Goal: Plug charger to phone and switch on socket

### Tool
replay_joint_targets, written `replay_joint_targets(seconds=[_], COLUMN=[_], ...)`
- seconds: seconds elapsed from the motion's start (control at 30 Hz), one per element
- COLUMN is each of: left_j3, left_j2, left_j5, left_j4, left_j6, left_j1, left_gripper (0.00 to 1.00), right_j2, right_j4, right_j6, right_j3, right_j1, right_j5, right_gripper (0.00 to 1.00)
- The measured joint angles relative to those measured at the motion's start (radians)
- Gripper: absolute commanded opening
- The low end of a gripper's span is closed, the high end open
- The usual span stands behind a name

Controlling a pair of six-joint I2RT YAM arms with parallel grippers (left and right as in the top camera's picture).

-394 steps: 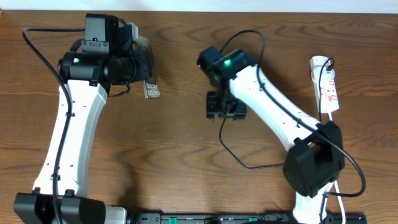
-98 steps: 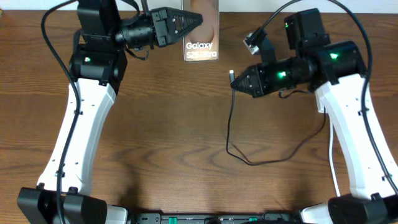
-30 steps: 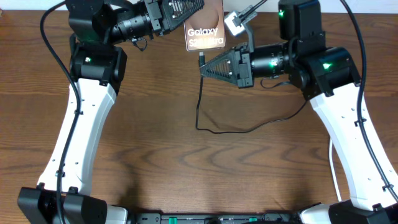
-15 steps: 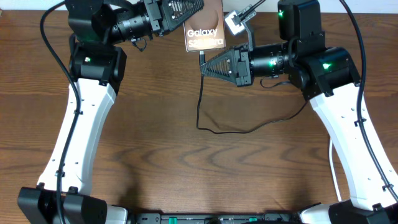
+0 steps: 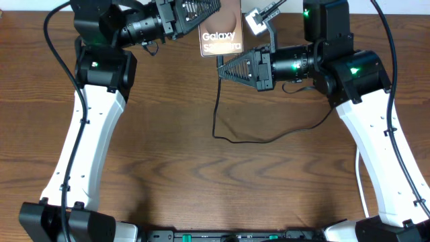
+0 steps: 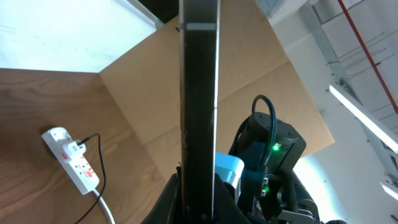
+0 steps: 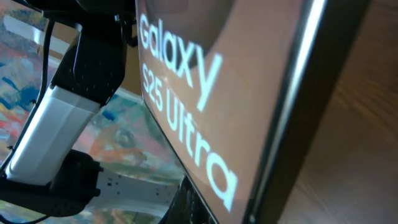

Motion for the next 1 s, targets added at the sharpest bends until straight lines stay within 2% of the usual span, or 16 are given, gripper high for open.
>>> replay_joint_targets(seconds=[0.23, 1.0], left_j3=[0.0, 0.0], left_j2=[0.0, 0.0], left_j5=[-0.001, 0.0], left_j4=[0.001, 0.001], left_j6=[0.0, 0.003], left_j1=[0.0, 0.0], left_gripper=[0.07, 0.07], right_j2=[0.0, 0.0], right_j4=[-0.072, -0.043], right_j6=[-0.016, -0.018], right_j3=[0.0, 0.0], right_j1=[0.0, -0.03], right_j5=[-0.007, -0.046], right_gripper=[0.01, 0.01])
